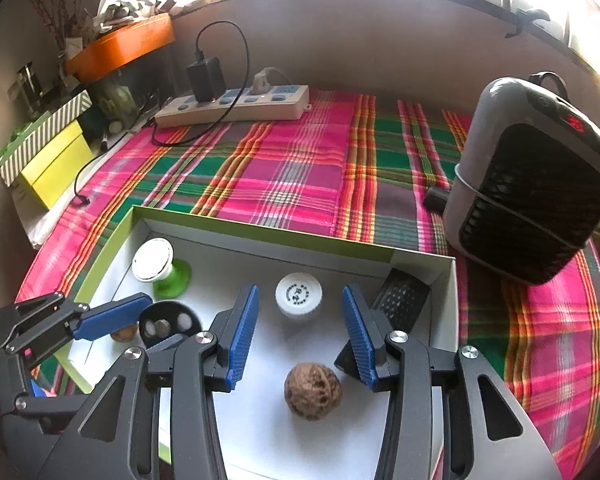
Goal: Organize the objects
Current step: 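Open the right gripper on the container in the tray while the left gripper releases the puck, then lift both grippers out of the tray toward the remaining objects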
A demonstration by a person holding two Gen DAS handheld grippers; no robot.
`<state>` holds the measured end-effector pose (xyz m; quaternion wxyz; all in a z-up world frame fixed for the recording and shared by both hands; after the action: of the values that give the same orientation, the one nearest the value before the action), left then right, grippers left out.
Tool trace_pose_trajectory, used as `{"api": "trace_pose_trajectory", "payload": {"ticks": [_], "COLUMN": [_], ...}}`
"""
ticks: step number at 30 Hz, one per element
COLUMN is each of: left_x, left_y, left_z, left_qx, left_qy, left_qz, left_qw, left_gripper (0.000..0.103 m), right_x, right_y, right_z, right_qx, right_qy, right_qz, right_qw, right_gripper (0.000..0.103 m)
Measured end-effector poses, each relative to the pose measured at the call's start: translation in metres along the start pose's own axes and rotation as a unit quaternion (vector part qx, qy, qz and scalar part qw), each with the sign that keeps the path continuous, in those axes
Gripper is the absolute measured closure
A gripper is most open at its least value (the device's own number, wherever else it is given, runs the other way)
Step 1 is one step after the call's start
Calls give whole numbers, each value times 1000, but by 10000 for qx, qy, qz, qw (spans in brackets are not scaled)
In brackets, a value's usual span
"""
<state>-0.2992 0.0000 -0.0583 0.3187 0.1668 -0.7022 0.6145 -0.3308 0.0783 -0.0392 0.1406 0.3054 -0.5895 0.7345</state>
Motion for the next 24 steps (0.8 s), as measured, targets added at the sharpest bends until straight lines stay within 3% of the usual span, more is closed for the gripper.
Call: {"api": "trace_pose_trajectory", "payload": {"ticks": [24], "left_x": [-27], "left_y": [-65], "left_z": [-3], "left_qx": [148], "left_qy": [-121], "left_qz": [-431], "left_qw": [9989], "left_gripper": [66], "right_x": [-37], "right_y": [-72], "right_z": [1], "right_qx": [-101], "right_qy": [156], "right_qz": [-549], "right_qw": [9983], "right_gripper": [58]}}
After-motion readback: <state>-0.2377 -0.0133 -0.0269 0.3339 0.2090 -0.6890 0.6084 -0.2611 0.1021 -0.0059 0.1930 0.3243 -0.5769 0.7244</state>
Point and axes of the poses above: each gripper's, at about its wrist camera, not at the fingertips, and y roughly the way its jaws point, z to its left, x to its top, the point moved 10 cm from there along y, roughly the way its jaws point, and after that the axes turned 4 degrees about y, right-handed, at the moved point
